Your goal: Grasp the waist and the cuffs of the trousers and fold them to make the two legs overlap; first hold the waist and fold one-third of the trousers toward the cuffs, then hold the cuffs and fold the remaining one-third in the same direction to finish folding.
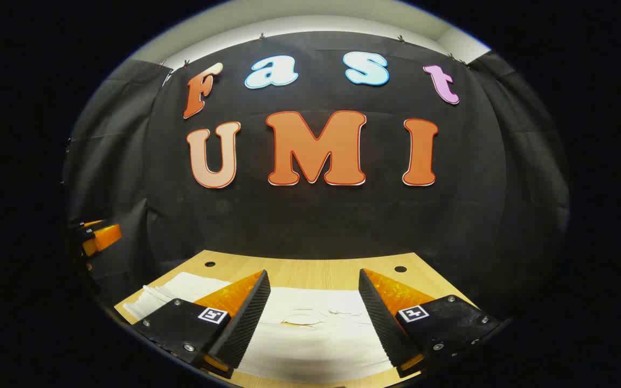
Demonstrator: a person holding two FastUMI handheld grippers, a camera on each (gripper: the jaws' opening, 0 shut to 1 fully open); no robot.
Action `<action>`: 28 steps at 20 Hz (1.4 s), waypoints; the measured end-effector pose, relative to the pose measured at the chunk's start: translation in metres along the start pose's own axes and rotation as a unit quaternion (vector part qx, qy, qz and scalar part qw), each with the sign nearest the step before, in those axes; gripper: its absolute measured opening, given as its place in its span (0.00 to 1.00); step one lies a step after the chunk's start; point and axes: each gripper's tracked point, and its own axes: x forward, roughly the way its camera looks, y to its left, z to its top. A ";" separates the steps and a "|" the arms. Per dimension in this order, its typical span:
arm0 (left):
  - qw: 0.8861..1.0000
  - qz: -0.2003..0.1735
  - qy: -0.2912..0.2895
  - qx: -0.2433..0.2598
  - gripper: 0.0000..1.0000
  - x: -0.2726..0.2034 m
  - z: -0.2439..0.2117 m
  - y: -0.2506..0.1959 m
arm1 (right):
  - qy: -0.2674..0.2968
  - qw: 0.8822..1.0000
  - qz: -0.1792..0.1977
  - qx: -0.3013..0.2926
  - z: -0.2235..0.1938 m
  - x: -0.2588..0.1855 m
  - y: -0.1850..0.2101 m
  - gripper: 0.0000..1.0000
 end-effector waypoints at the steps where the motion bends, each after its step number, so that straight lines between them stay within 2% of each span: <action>1: 1.000 0.001 0.002 -0.002 0.98 0.002 -0.002 0.000 | 0.000 1.000 -0.001 -0.005 0.000 0.000 -0.001 0.99; 7: 1.000 0.006 0.014 -0.007 0.98 0.006 -0.008 0.004 | 0.006 1.000 -0.005 0.000 -0.003 0.002 -0.008 0.99; 10: 1.000 0.019 0.005 0.008 0.98 0.008 -0.003 0.010 | 0.013 1.000 0.002 -0.003 -0.007 0.004 -0.006 0.99; 21: 1.000 0.015 0.014 0.005 0.98 0.020 -0.010 0.012 | 0.031 1.000 0.004 0.003 -0.016 0.018 -0.006 0.99; 25: 1.000 0.024 0.014 0.006 0.99 0.029 -0.010 0.012 | 0.073 0.995 0.013 0.064 -0.037 0.022 -0.016 0.99; 28: 1.000 0.025 0.017 0.006 0.98 0.037 -0.010 0.008 | 0.118 0.984 0.007 0.137 -0.060 0.020 -0.035 0.99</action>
